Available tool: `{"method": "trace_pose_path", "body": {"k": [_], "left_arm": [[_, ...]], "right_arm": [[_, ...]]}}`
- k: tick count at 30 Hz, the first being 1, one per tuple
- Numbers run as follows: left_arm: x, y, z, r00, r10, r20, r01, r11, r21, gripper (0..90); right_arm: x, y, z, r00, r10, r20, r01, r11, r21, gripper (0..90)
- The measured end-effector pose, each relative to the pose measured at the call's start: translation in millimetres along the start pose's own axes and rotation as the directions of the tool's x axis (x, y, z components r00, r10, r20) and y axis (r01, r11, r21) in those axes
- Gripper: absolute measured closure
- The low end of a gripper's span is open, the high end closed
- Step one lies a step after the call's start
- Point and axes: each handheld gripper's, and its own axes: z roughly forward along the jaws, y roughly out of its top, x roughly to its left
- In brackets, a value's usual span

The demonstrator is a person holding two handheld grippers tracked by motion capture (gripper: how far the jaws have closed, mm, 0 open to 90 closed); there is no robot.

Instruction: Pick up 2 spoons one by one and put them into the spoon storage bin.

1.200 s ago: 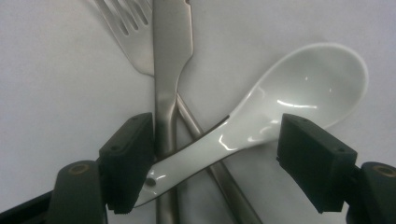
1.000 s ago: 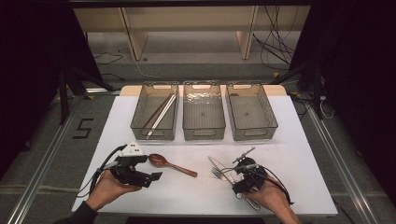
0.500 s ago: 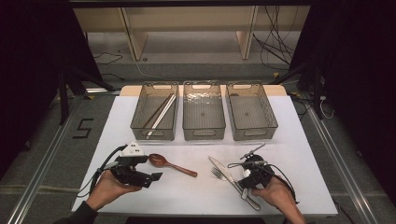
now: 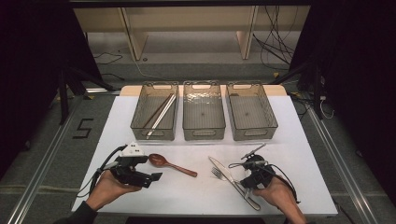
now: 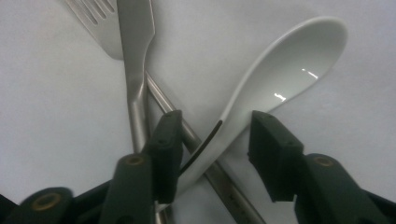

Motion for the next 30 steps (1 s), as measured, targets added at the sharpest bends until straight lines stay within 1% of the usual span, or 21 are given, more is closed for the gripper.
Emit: {"method": "trace_pose_path", "body": {"k": [2, 5, 7, 10, 12, 13, 15, 18, 21, 23, 25, 27, 28, 30], "left_arm": [[0.1, 0.0, -0.1, 1.0, -0.001, 0.001, 0.001, 1.0, 0.001, 18.5], [0.1, -0.1, 0.0, 1.0, 0.0, 0.0, 0.0, 1.0, 0.001, 18.6], [0.5, -0.2, 0.0, 1.0, -0.001, -0.001, 0.001, 1.0, 0.002, 18.6], [1.4, -0.3, 0.2, 1.0, -0.001, -0.001, 0.001, 1.0, 0.004, 18.6], [1.6, -0.4, 0.2, 1.0, -0.002, 0.0, 0.002, 1.0, 0.003, 18.6], [1.6, -0.4, 0.2, 1.0, -0.003, 0.0, 0.003, 1.0, 0.002, 18.6], [1.6, -0.3, 0.1, 1.0, -0.003, 0.0, 0.003, 1.0, 0.001, 18.6], [1.7, -0.5, 0.3, 1.0, -0.004, 0.0, 0.004, 1.0, 0.001, 18.6], [1.8, -0.6, 0.1, 1.0, -0.004, 0.0, 0.004, 1.0, -0.001, 18.5], [2.1, -0.8, 0.0, 1.0, -0.005, 0.0, 0.005, 1.0, -0.003, 18.5], [2.1, -0.8, 0.0, 1.0, -0.01, -0.002, 0.01, 0.9999, -0.006, 18.2], [2.6, -0.7, -0.8, 0.9999, -0.014, 0.005, 0.014, 0.9999, -0.009, 18.0], [2.8, -0.6, -1.1, 0.9999, -0.012, 0.005, 0.013, 0.9998, -0.013, 18.0], [2.7, -0.6, -1.4, 0.9997, -0.022, 0.005, 0.023, 0.9994, -0.026, 17.8]], "right_arm": [[-1.3, -0.3, -1.7, 1.0, -0.003, 0.002, 0.003, 1.0, -0.009, 61.8], [-3.3, -0.8, -3.3, 1.0, -0.004, 0.007, 0.004, 1.0, -0.008, 66.2], [-4.5, -1.5, -3.9, 0.9997, -0.006, 0.023, 0.006, 1.0, -0.011, 70.4], [-8.0, -3.2, -3.9, 0.9987, -0.01, 0.051, 0.01, 1.0, 0.005, 77.9], [-11.7, -4.0, -5.2, 0.9988, -0.003, 0.049, 0.003, 1.0, 0.001, 82.3], [-13.6, -4.4, -5.8, 0.9988, -0.008, 0.049, 0.008, 1.0, -0.005, 84.3], [-15.0, -4.7, -5.7, 0.9991, -0.008, 0.042, 0.009, 1.0, -0.008, 84.6], [-14.3, -4.4, -5.8, 0.9992, -0.026, 0.032, 0.026, 1.0, -0.005, 84.9], [-13.2, -4.0, -7.4, 0.9987, -0.043, 0.026, 0.044, 0.999, -0.014, 85.0], [-13.4, -3.5, -10.0, 0.9984, -0.053, 0.022, 0.054, 0.998, -0.028, 85.0], [-13.9, -3.0, -13.6, 0.9983, -0.053, 0.024, 0.054, 0.997, -0.054, 85.0], [-14.9, -2.4, -17.6, 0.9984, -0.055, 0.016, 0.056, 0.995, -0.079, 85.0], [-15.2, -2.3, -19.0, 0.9983, -0.054, 0.02, 0.056, 0.994, -0.091, 85.0], [-15.3, -1.8, -21.7, 0.9983, -0.056, 0.015, 0.057, 0.993, -0.107, 85.0]]}}
